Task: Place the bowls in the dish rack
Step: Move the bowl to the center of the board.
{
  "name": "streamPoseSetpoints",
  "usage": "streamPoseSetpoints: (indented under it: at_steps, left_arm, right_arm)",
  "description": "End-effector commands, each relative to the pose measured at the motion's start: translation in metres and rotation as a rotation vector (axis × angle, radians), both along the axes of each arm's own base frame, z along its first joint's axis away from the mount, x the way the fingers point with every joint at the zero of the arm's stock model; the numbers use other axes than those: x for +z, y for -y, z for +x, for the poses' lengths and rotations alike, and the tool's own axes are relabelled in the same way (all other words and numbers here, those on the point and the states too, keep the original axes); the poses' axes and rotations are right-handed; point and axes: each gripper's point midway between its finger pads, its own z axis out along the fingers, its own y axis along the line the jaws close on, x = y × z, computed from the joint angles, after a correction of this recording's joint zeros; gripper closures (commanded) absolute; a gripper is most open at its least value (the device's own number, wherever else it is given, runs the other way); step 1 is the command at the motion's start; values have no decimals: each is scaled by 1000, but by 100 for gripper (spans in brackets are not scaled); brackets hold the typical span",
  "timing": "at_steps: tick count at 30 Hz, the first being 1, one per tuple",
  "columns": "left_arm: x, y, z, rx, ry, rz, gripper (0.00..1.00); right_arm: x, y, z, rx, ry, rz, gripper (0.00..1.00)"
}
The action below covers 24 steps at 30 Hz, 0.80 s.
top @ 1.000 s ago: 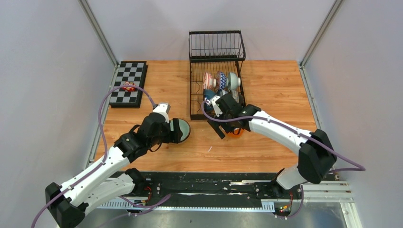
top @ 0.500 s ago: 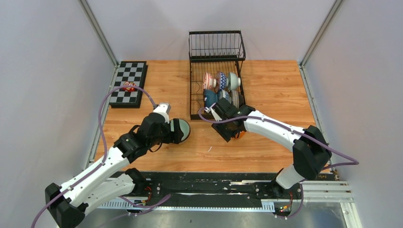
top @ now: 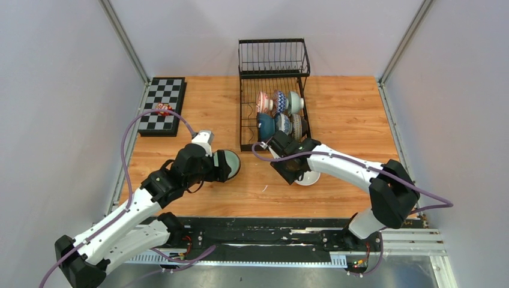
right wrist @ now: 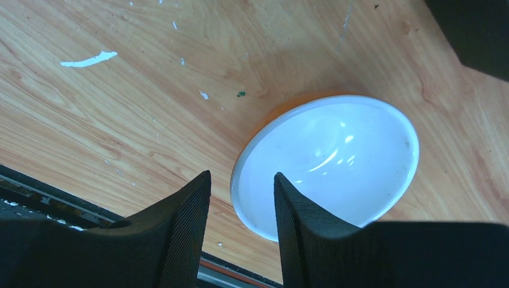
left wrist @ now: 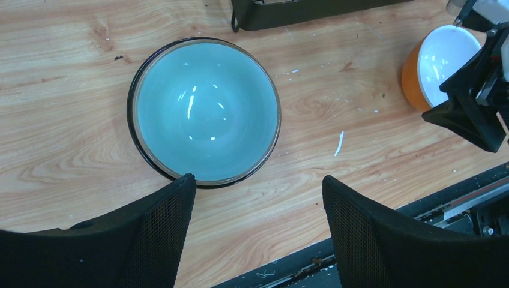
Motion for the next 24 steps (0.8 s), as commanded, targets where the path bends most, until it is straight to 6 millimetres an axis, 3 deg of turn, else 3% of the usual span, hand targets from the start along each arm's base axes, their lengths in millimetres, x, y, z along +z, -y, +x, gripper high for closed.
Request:
streamPoseSetpoints:
  at_steps: [1,7,14,24]
  left_arm:
    - [-2,0,-3,-15,-1,0,21]
    - [-1,-1,-5,-19,-1,-1,21]
    - [6,-7,-9,-10,10,3,21]
    - [49,-25,-20,7,80,-19,20]
  right_arm:
    - [-5,3,-12,-36,-11,3,55]
    - [-20,4,-18,-55,-26,-1,64]
    - [-15,-4,-23,-25,13,-10,96]
    - [-1,-48,-50,96,79,-7,97]
